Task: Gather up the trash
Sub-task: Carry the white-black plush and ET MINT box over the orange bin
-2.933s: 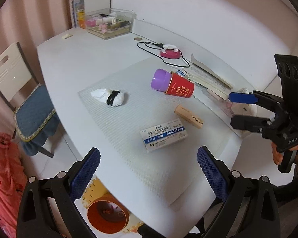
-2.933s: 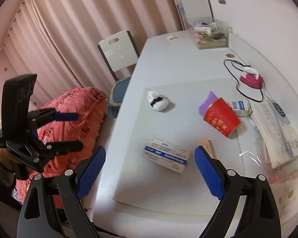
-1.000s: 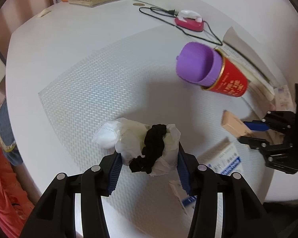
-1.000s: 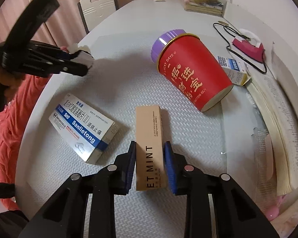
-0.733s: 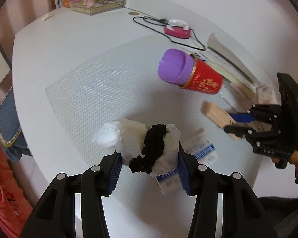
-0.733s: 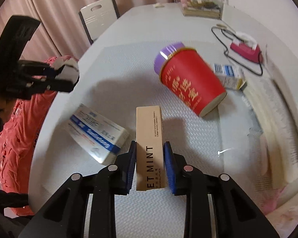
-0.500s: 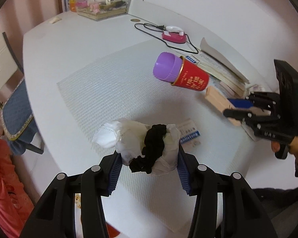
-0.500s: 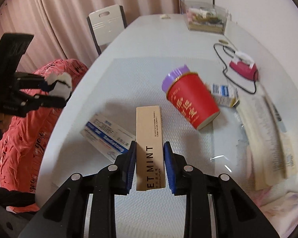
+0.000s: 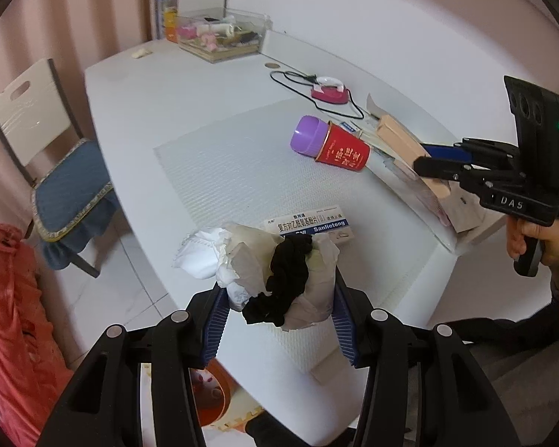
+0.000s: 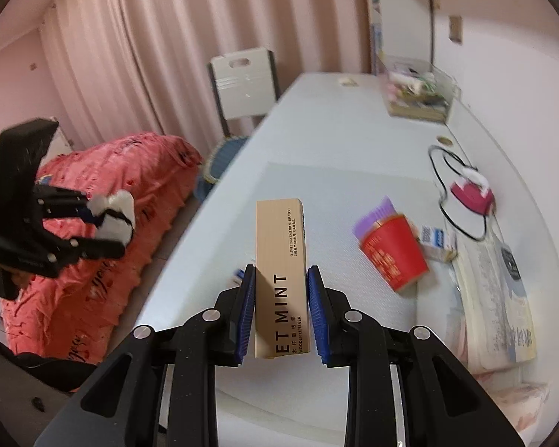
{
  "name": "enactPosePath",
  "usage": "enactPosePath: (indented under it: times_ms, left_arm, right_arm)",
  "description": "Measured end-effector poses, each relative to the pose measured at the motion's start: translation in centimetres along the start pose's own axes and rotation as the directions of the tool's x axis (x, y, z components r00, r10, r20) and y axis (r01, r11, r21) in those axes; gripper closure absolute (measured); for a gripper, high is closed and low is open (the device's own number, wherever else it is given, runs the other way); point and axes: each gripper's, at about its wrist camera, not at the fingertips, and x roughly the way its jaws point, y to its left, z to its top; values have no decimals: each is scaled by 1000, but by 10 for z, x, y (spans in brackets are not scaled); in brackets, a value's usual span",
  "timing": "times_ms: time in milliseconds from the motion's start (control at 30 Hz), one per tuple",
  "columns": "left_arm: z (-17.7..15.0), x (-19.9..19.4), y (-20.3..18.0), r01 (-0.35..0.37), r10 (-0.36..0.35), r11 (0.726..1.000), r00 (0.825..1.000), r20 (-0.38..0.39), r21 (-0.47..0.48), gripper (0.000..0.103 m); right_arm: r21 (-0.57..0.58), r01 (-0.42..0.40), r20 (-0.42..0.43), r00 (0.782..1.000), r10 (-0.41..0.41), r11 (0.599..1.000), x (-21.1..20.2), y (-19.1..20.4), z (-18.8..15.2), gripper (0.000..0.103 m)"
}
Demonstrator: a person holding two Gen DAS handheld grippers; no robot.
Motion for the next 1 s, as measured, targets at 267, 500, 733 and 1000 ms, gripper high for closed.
enactPosePath:
  times_ms: [267,500,733,1000]
  left_arm:
    - [-21,-34,15,-56,61,994,996,59,-93,52]
    - [-48,-57,37,-120,136,974,988,74,-194,52]
    - [-84,-79,64,-178,208,931,976,62,-318,52]
    - [-134,-98,100,-234,263,865,965,6,-443,51]
  right_arm:
    - [-101,-87,27,996,90,991,-3,45,27,75]
    - [-193,-181,4,983,185,964,13,94,47,75]
    - [-297,-298,-56,954,295,907,42,160,62,75]
    - [-401,-442,-178,897,406,802,78,247,62,75]
